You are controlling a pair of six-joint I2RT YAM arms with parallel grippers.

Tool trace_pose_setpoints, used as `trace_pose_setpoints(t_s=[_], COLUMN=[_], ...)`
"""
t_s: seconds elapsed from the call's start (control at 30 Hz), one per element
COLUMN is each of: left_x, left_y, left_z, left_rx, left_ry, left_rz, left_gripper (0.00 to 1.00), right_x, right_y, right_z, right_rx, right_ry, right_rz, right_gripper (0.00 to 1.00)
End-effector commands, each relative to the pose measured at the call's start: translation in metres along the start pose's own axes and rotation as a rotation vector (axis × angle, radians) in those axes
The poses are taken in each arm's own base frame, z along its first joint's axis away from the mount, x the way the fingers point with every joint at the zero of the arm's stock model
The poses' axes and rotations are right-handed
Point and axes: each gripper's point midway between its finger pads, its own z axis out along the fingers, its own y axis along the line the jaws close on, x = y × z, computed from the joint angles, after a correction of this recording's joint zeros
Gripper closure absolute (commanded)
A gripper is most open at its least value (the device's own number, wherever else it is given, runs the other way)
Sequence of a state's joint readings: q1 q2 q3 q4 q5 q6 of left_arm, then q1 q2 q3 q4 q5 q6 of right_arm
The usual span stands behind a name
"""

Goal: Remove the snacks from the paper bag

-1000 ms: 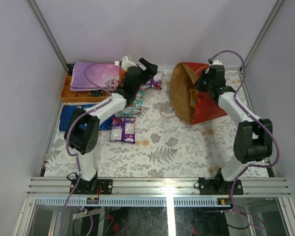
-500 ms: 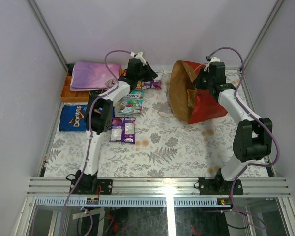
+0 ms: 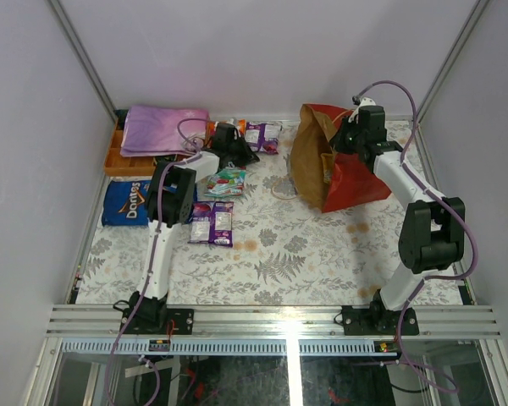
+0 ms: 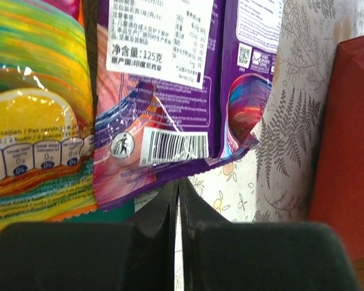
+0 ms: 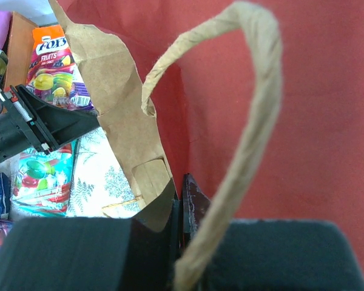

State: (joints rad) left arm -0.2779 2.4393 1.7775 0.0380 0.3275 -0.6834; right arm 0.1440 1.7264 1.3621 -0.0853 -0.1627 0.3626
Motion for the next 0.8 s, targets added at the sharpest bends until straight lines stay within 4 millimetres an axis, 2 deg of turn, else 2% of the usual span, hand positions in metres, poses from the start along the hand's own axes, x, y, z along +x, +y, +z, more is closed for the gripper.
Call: trace_pose_setpoints(t_s=[0.0,0.13,0.23,0.3,0.43,0.53,0.77], left_x=[-0.014,-0.036,-0.056,-0.065,-0.056,-0.037,0.007], left_y=[-0.022,-0.07,-0.085,-0.086,-0.058,-0.031,0.007], left_z=[-0.02,-0.05,-0.058,-0.049,-0.007,0.015,0.022], left_rx=[0.067,0.189,0.2,0.186,0.112,0.055,0.003], left_ry=[-0.018,-0.078,-0.126,-0.123,-0.067,-0.015,0.058], left_rz=[0.012,0.081,0.122,0.13,0.105,0.074,0.018], left_gripper=[1.0,0.98,0.97,0.97,1.0,1.0,1.0], right_x=[-0.017,-0.019,-0.021,-0.021,-0.023,-0.023,-0.019], right_y=[0.013,0.014,0.016,0.018,0.02,0.018,0.017], right_z=[-0.004,-0.003,-0.002,0.0,0.0,-0.001,0.002], right_rx=[-0.045,-0.047,-0.056,-0.065,-0.073,-0.065,-0.062], right_ry=[-0.031,-0.035,-0.035,-0.035,-0.033,-0.032,-0.025], right_rz=[-0.026,-0.026,-0.018,-0.012,-0.009,-0.016,-0.015], right_gripper=[1.0,1.0,1.0,1.0,1.0,1.0,1.0])
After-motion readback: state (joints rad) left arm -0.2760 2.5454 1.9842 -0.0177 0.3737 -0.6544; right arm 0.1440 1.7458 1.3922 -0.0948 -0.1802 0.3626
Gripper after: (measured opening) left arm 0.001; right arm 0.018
